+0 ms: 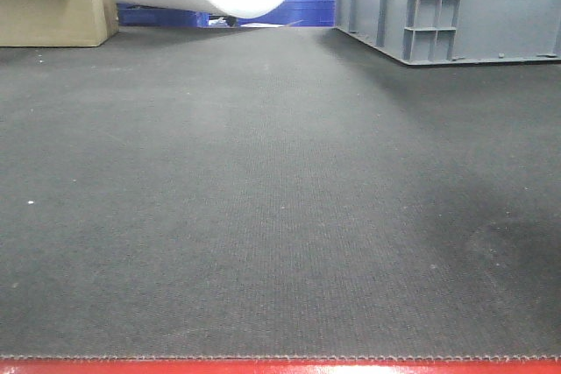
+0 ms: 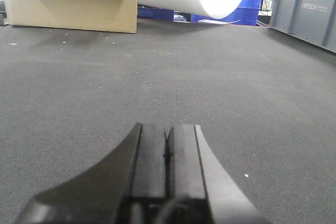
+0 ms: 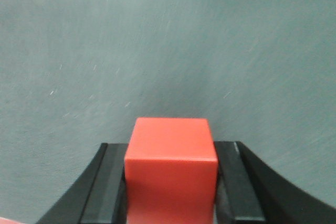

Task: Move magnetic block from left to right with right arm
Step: 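Drive up to the second table edge holding the cube, then lower the held red cube onto the table with the right gripper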

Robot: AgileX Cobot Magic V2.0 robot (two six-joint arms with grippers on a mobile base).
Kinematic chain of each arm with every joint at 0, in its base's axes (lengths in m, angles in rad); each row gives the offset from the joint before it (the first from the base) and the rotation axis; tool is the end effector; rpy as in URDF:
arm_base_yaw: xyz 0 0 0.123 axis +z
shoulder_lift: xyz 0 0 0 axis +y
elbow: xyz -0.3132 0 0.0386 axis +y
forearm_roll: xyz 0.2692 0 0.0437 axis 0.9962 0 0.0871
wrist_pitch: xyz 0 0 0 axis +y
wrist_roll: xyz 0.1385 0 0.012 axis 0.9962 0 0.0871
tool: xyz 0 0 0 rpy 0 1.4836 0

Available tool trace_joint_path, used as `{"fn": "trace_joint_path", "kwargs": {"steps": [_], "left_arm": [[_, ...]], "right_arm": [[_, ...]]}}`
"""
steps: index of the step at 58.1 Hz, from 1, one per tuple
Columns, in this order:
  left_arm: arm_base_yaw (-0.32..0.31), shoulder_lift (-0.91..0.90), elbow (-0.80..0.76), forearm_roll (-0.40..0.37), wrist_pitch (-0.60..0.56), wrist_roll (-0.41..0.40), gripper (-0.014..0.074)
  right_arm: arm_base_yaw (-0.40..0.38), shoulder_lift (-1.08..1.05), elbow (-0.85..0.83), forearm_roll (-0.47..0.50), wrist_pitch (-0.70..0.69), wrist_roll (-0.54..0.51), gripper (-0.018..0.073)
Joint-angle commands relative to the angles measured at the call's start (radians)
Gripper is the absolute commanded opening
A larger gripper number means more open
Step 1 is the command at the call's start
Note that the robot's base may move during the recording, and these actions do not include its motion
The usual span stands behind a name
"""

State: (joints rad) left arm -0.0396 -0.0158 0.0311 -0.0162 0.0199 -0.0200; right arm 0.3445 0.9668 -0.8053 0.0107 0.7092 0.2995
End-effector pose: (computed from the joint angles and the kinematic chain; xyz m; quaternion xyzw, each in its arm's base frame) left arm 0.0948 -0.0038 0.2033 0.0013 0.6885 -0.0276 0.7247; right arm 0.2115 0.0769 0.3044 -0.0184 0.9233 0.1259 0.3623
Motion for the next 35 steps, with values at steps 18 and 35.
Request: {"fn": "trace_joint_path", "kwargs": {"steps": [18, 35], "left_arm": [[-0.005, -0.007, 0.010, -0.006, -0.083, -0.001, -0.0117], [-0.005, -0.007, 0.010, -0.006, -0.083, -0.001, -0.0117]], "right_arm": [[0.272, 0.468, -0.390, -0.105, 0.296, 0.316, 0.0380], [0.380, 0.716, -0.624, -0.092, 0.404, 0.429, 0.0380]]}}
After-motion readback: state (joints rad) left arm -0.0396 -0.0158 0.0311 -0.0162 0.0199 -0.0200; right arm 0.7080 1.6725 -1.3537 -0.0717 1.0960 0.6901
